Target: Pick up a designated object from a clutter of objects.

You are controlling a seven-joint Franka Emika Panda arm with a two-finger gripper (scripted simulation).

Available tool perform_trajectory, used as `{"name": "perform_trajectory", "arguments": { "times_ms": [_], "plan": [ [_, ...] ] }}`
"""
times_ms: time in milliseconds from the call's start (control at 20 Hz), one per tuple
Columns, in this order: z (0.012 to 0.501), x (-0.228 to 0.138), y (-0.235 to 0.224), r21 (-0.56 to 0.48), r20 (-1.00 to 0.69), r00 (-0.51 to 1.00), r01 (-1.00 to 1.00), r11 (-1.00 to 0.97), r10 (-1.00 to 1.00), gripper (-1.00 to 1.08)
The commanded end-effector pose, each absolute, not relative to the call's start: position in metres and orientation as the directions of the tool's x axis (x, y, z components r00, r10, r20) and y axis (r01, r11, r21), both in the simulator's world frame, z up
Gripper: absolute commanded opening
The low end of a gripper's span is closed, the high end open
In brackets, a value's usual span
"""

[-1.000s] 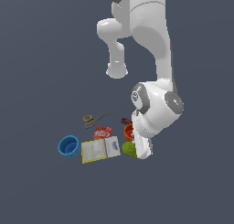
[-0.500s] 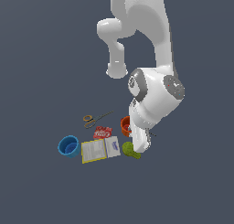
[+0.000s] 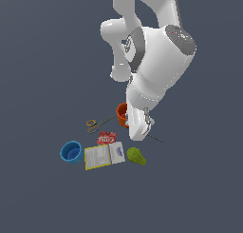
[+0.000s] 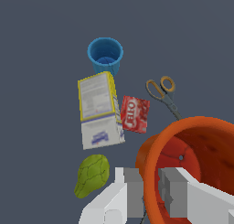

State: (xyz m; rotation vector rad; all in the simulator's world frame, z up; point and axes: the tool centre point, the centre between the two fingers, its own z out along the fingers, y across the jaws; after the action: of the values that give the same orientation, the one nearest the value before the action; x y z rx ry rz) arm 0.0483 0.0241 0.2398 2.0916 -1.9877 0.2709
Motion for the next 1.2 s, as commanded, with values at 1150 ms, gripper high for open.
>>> {"name": "perform_trajectory", "arguments": {
  "times_ms": [1150],
  "plan": [
    [0.472, 0.025, -0.053, 0.05, 0.301, 0.055, -0.998, -0.042, -0.952, -1.0]
  ]
}}
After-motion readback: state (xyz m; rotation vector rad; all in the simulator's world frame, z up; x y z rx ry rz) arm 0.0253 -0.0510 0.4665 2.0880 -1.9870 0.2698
